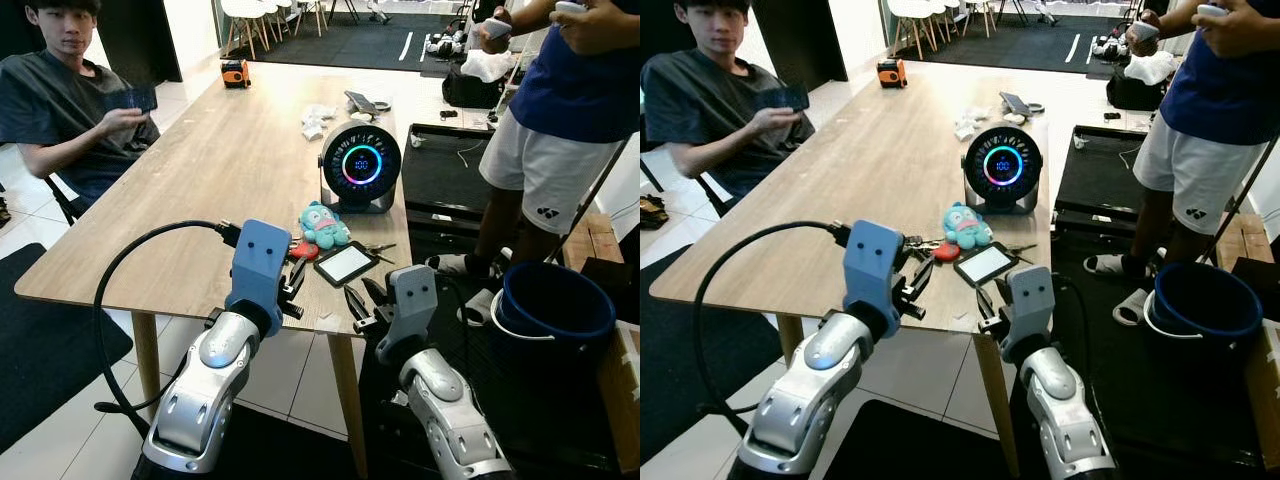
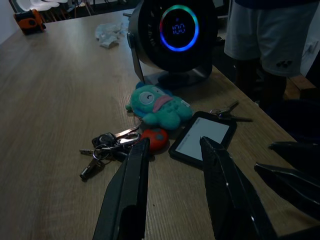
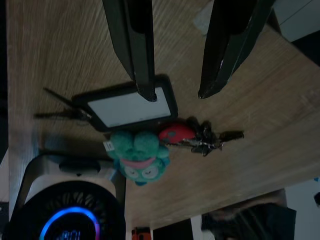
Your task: Hang keys on a hook
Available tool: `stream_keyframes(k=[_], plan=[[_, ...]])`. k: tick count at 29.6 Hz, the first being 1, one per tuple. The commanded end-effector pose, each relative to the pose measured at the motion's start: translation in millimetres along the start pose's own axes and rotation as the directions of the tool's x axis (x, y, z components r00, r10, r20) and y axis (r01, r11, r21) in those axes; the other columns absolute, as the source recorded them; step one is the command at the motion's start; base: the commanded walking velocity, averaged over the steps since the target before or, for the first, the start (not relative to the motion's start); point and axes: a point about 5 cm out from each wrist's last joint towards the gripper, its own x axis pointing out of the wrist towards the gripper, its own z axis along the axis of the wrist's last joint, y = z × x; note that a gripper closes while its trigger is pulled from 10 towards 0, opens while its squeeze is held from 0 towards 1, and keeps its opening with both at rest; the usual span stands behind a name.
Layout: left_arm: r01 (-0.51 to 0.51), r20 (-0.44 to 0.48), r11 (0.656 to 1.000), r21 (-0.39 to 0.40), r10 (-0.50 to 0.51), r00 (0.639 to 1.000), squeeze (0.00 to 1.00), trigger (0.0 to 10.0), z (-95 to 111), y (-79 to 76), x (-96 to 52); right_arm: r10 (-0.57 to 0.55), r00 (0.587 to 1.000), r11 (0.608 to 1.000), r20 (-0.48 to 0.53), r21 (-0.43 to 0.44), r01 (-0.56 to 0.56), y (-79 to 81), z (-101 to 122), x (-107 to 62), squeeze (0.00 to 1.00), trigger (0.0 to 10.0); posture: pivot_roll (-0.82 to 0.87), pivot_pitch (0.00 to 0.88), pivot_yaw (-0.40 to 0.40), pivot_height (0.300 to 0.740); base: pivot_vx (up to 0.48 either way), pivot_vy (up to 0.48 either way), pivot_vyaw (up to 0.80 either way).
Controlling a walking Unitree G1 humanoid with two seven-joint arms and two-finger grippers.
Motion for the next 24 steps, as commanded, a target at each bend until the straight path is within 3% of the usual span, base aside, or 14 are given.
stream_keyframes(k=[1,18,24], plan=[[-0.003,-0.008,1.0,-0.006,0.003,1.0,0.0,10.0,-3.6,-2.0,-0.8,0.0,1.0,1.0,0.001,0.001,0.0,1.4,-1.1,0.6,0.0,10.0,0.13,0.183,0.061,0.74,0.48,0.0,0.0],[-0.012,-0.016,1.0,-0.013,0.012,1.0,0.0,10.0,-5.8,-0.8,0.2,-0.008,1.0,1.0,-0.004,-0.007,0.008,0.4,-3.0,-0.5,0.0,10.0,0.13,0.185,0.062,0.74,0.352,0.0,0.0],[-0.023,-0.028,1.0,-0.014,0.022,0.999,0.0,10.0,-6.7,0.6,0.8,-0.008,1.0,1.0,-0.003,-0.008,0.008,0.6,-3.4,0.3,0.0,10.0,0.13,0.184,0.064,0.74,0.042,0.0,0.0]])
